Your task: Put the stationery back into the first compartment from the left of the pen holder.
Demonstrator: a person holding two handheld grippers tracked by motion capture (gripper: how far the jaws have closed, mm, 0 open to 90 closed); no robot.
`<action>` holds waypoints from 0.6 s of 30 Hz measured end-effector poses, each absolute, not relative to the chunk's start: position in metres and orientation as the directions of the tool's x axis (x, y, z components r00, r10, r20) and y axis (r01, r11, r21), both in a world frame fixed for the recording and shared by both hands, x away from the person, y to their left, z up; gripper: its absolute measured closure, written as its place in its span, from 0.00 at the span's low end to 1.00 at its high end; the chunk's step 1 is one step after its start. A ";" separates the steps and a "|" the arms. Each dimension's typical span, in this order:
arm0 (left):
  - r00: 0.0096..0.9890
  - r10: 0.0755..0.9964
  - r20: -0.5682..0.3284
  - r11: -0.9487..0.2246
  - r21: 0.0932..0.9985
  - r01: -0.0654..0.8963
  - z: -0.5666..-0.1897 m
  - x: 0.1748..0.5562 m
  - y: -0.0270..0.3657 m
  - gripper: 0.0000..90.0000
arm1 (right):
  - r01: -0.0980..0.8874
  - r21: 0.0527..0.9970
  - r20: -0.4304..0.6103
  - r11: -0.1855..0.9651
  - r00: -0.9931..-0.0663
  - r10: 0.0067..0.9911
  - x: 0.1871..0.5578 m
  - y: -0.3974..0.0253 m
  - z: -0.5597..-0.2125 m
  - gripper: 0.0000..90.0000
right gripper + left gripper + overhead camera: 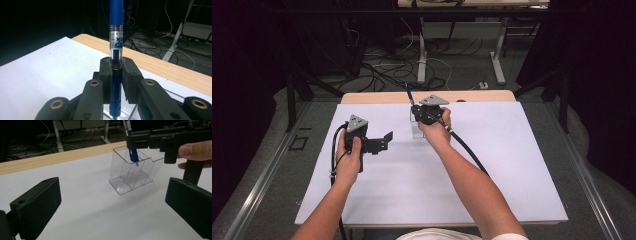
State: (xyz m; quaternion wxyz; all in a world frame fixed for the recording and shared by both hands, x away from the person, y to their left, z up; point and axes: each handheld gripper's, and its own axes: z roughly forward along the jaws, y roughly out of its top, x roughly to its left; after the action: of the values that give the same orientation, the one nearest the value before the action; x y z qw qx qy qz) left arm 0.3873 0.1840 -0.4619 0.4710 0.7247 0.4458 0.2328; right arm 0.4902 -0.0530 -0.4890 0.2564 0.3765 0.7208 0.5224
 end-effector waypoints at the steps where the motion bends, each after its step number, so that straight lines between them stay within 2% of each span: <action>1: 0.494 0.866 -0.082 -0.159 0.890 0.427 -0.462 0.387 0.184 0.00 | 0.280 0.944 0.022 0.177 -0.587 0.810 0.490 -0.053 -0.489 0.88; 8: 0.494 0.865 -0.084 -0.158 0.889 0.429 -0.463 0.388 0.184 0.00 | 0.294 0.937 0.026 0.187 -0.594 0.804 0.490 -0.053 -0.491 0.87; 15: 0.497 0.863 -0.086 -0.162 0.886 0.434 -0.463 0.388 0.185 0.00 | 0.314 0.929 0.042 0.197 -0.617 0.786 0.489 -0.055 -0.487 0.74; 18: 0.493 0.866 -0.088 -0.157 0.887 0.435 -0.463 0.388 0.185 0.00 | 0.282 0.940 0.035 0.189 -0.633 0.773 0.489 -0.058 -0.483 0.67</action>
State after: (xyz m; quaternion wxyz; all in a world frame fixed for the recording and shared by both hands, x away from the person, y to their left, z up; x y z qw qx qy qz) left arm 0.3880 0.1853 -0.4627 0.4695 0.7253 0.4482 0.2295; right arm 0.4890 -0.0577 -0.4829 0.2334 0.3591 0.7349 0.5258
